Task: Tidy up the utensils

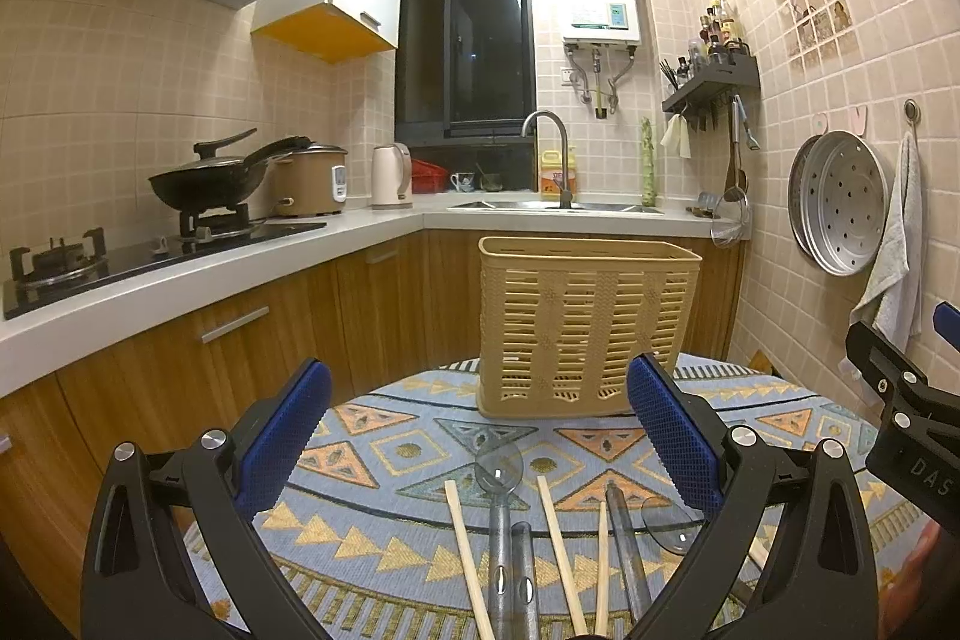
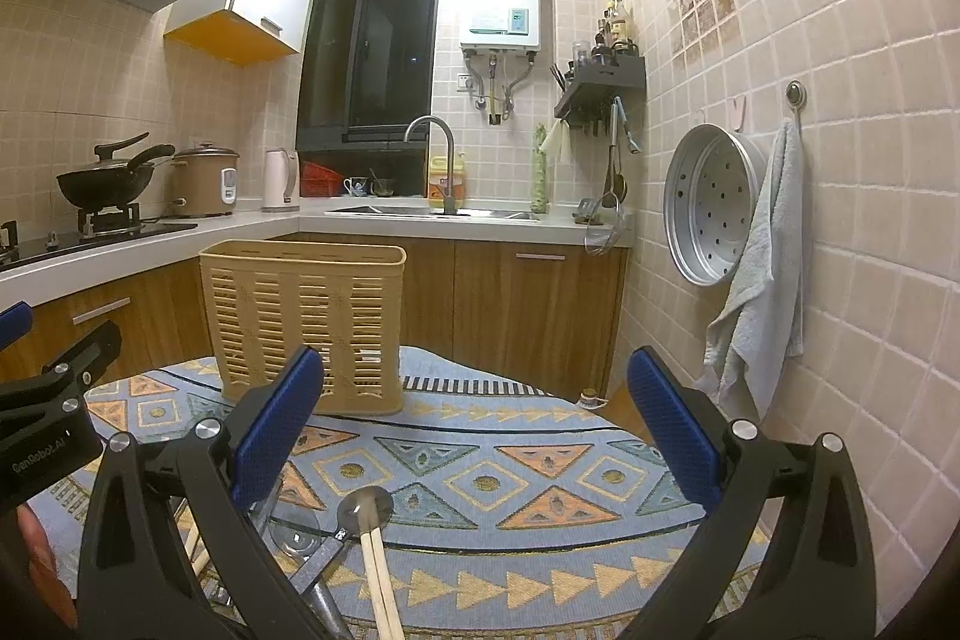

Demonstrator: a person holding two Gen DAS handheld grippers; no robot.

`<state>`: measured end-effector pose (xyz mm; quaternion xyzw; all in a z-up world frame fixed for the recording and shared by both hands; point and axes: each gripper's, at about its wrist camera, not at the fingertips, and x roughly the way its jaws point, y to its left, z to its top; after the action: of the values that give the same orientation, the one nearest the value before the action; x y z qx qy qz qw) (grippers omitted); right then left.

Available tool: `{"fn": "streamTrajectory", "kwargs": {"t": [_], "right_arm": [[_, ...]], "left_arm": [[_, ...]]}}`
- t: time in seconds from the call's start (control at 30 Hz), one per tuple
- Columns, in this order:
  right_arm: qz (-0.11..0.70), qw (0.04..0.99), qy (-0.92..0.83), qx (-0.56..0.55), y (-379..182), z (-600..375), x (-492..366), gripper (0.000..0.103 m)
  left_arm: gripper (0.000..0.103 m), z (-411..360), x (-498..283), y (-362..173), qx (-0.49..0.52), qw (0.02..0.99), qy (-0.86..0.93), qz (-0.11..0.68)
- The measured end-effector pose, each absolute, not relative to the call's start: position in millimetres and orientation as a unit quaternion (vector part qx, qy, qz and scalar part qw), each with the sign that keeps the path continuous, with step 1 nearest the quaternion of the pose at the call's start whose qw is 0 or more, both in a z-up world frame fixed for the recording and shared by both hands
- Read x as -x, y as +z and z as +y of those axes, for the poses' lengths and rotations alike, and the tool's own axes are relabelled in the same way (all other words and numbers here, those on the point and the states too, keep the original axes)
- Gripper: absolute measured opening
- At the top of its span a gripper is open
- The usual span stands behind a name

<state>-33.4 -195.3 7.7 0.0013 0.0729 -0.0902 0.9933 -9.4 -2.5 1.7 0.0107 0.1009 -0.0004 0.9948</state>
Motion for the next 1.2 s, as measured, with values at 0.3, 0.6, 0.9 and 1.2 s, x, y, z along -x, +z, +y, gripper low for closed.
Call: {"fn": "streamTrajectory", "kwargs": {"t": [0.3, 0.6, 0.9, 1.2], "right_arm": [[0.072, 0.993, -0.09, -0.001, 7.8, -195.4, 33.2, 0.097], [0.072, 0.993, -0.091, -0.001, 8.4, -196.4, 33.5, 0.097], [0.072, 0.993, -0.091, -0.003, 9.0, -197.1, 34.0, 0.097], [0.072, 0.993, -0.09, -0.004, 10.7, -197.6, 35.1, 0.097]], "left_arm": [[0.096, -2.7, 9.4, 1.9, -0.01, 0.995, 0.0, 0.101], [0.096, -2.7, 9.5, 1.5, -0.01, 0.995, 0.0, 0.101], [0.096, -2.9, 9.6, 1.4, -0.01, 0.995, 0.0, 0.1], [0.096, -3.2, 9.4, 2.7, -0.01, 0.995, 0.0, 0.1]]}}
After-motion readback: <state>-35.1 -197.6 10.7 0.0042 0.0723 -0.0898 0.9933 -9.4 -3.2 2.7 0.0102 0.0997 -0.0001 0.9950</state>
